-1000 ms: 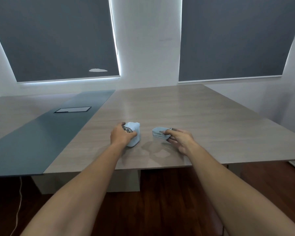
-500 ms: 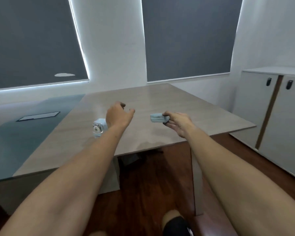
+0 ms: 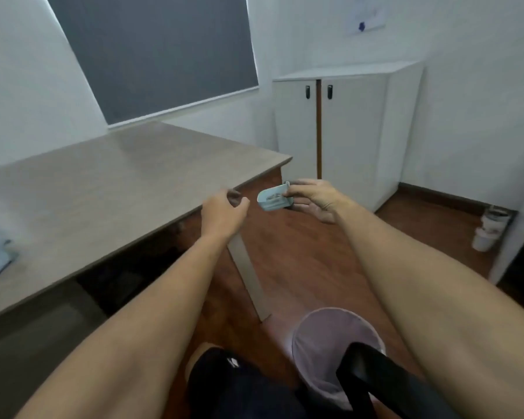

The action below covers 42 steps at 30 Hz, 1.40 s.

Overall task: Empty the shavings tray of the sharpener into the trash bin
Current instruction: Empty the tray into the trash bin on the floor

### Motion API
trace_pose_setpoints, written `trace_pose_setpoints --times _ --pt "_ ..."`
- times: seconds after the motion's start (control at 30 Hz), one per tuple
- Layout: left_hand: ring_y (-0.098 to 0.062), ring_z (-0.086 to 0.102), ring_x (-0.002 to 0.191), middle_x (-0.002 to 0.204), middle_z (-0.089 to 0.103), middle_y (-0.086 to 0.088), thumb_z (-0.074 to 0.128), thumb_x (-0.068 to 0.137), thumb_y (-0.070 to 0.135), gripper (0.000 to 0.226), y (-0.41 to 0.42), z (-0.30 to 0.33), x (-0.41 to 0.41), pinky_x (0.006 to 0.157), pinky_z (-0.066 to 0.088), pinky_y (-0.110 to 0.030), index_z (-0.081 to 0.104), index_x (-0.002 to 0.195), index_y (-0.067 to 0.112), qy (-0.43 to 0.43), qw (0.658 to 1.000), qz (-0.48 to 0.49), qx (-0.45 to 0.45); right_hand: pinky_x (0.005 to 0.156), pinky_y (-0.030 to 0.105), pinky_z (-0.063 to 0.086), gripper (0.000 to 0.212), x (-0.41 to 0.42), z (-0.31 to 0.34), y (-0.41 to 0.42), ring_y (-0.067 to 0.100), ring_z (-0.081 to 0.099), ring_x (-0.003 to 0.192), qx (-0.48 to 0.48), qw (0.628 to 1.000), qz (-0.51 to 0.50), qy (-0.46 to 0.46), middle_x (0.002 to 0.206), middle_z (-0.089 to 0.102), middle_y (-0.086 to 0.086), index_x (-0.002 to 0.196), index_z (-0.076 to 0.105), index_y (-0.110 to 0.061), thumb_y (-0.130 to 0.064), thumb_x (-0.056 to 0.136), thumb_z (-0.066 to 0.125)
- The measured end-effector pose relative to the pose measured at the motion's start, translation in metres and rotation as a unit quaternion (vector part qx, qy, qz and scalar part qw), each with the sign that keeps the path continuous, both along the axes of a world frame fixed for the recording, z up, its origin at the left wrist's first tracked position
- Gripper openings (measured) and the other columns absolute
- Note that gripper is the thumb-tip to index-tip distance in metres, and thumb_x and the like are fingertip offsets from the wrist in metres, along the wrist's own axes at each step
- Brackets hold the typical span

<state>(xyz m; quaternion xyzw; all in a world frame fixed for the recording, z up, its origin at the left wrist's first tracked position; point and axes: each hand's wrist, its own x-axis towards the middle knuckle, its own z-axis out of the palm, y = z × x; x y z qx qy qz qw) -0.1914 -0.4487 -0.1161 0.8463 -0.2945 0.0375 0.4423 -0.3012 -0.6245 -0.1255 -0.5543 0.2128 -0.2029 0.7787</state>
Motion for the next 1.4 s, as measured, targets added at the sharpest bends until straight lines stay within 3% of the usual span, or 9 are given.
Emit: trace_pose_setpoints --times 0.17,0.47,0.57,0.73,0.83,0.97,1.07,1.17,1.4 --pt "-0.017 0.056 0.101 0.093 0.067 0.002 0.061 0.085 0.034 0.034 -0.052 -0.084 -0.03 0.087 0.045 -0.028 0.068 0.113 0.015 0.06 0.993 -0.071 0.067 0.068 0.027 0.06 0.039 -0.053 -0.069 -0.047 0.021 0.075 0.08 0.038 0.997 -0.034 0.061 0.096 0.073 0.015 0.114 0.065 -0.003 0.009 0.078 0.071" --pt "-0.03 0.055 0.122 0.134 0.059 -0.014 0.068 0.084 0.03 0.055 -0.102 -0.258 -0.055 0.101 0.044 -0.036 0.056 0.134 0.011 0.195 0.951 -0.109 0.213 0.075 0.031 0.057 0.043 -0.098 -0.224 -0.083 0.028 0.066 0.101 0.081 0.97 -0.045 0.224 0.109 0.066 0.018 0.12 0.06 0.003 0.015 0.079 0.069" --pt "-0.032 0.046 0.132 0.144 0.048 -0.015 0.069 0.084 0.033 0.065 -0.101 -0.31 -0.061 0.105 0.037 -0.034 0.047 0.142 0.011 0.226 0.937 -0.102 0.248 0.058 0.022 0.058 0.04 -0.1 -0.272 -0.084 0.02 0.068 0.084 0.055 0.951 -0.029 0.302 0.096 0.068 0.011 0.116 0.061 0.002 0.013 0.079 0.069" --pt "-0.036 0.039 0.136 0.151 0.038 -0.017 0.066 0.084 0.028 0.073 -0.082 -0.373 -0.068 0.108 0.035 -0.037 0.034 0.149 0.019 0.267 0.916 -0.057 0.294 0.051 0.017 0.055 0.038 -0.096 -0.336 -0.074 0.012 0.067 0.067 0.012 0.915 0.01 0.404 0.084 0.068 0.006 0.11 0.063 0.001 0.011 0.075 0.075" --pt "-0.037 0.044 0.131 0.149 0.038 -0.015 0.063 0.087 0.024 0.073 -0.063 -0.397 -0.069 0.105 0.038 -0.04 0.028 0.151 0.026 0.288 0.907 -0.047 0.303 0.061 0.023 0.056 0.038 -0.089 -0.37 -0.066 0.013 0.064 0.066 -0.09 0.878 0.056 0.467 0.081 0.066 0.008 0.109 0.067 0.008 0.001 0.073 0.079" --pt "-0.038 0.048 0.129 0.148 0.041 -0.014 0.06 0.089 0.024 0.073 -0.042 -0.417 -0.068 0.103 0.04 -0.042 0.024 0.152 0.032 0.314 0.902 -0.05 0.292 0.078 0.036 0.057 0.038 -0.081 -0.394 -0.057 0.024 0.071 0.081 -0.257 0.774 0.133 0.563 0.081 0.074 0.009 0.08 0.074 -0.005 -0.041 0.067 0.075" --pt "-0.038 0.049 0.127 0.142 0.047 -0.015 0.057 0.09 0.021 0.07 -0.04 -0.425 -0.067 0.102 0.041 -0.042 0.026 0.151 0.033 0.325 0.9 -0.06 0.283 0.086 0.036 0.053 0.077 -0.078 -0.408 -0.052 0.031 0.068 0.098 -0.314 0.704 0.161 0.616 0.103 0.073 0.016 0.097 0.072 -0.005 -0.071 0.061 0.055" --pt "-0.038 0.053 0.121 0.135 0.053 -0.012 0.053 0.088 0.016 0.067 -0.042 -0.426 -0.071 0.101 0.045 -0.043 0.032 0.147 0.038 0.324 0.905 -0.064 0.266 0.098 0.036 0.046 0.081 -0.076 -0.413 -0.046 0.034 0.059 0.121 -0.343 0.668 0.141 0.645 0.13 0.062 0.022 0.125 0.062 -0.002 -0.066 0.075 0.058" --pt "-0.036 0.056 0.119 0.132 0.059 -0.012 0.051 0.084 0.006 0.069 -0.044 -0.428 -0.073 0.1 0.048 -0.042 0.039 0.145 0.036 0.324 0.913 -0.057 0.242 0.099 0.037 0.044 0.074 -0.073 -0.421 -0.042 0.035 0.056 0.124 -0.369 0.647 0.121 0.656 0.133 0.06 0.022 0.129 0.056 0.0 -0.058 0.083 0.059"
